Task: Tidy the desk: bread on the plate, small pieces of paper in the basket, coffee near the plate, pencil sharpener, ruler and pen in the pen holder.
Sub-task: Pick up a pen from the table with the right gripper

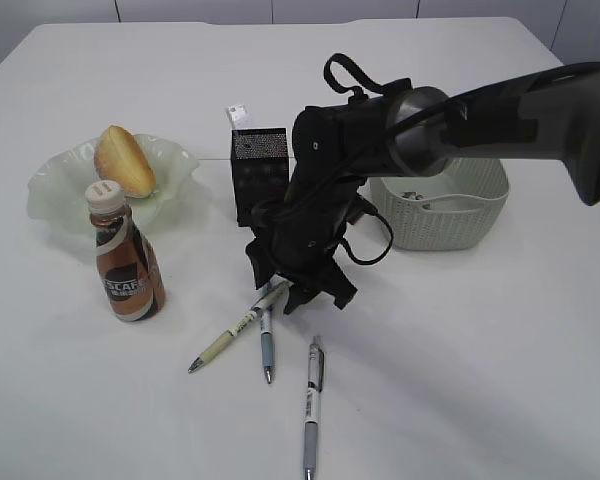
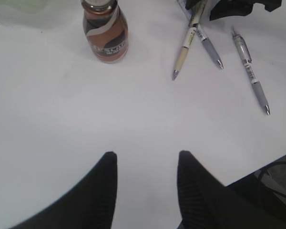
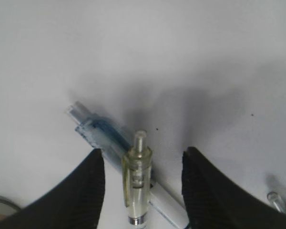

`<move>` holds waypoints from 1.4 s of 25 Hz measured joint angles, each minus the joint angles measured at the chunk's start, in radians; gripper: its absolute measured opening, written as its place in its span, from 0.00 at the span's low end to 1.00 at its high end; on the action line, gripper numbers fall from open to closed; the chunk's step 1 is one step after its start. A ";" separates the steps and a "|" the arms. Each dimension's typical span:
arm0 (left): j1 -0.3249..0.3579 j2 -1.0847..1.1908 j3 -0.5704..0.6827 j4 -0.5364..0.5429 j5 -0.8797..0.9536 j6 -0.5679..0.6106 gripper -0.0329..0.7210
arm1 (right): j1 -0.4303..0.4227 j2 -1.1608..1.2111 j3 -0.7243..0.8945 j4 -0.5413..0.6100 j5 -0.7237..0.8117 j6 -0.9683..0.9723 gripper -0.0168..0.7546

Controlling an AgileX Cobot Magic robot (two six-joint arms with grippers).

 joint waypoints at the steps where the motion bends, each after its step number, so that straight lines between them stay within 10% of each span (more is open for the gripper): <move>1: 0.000 0.000 0.000 0.001 0.000 0.000 0.45 | 0.000 0.000 0.000 0.000 -0.005 0.003 0.49; 35: 0.000 0.000 0.000 0.007 0.000 0.000 0.45 | 0.000 0.008 0.000 -0.001 -0.044 0.015 0.12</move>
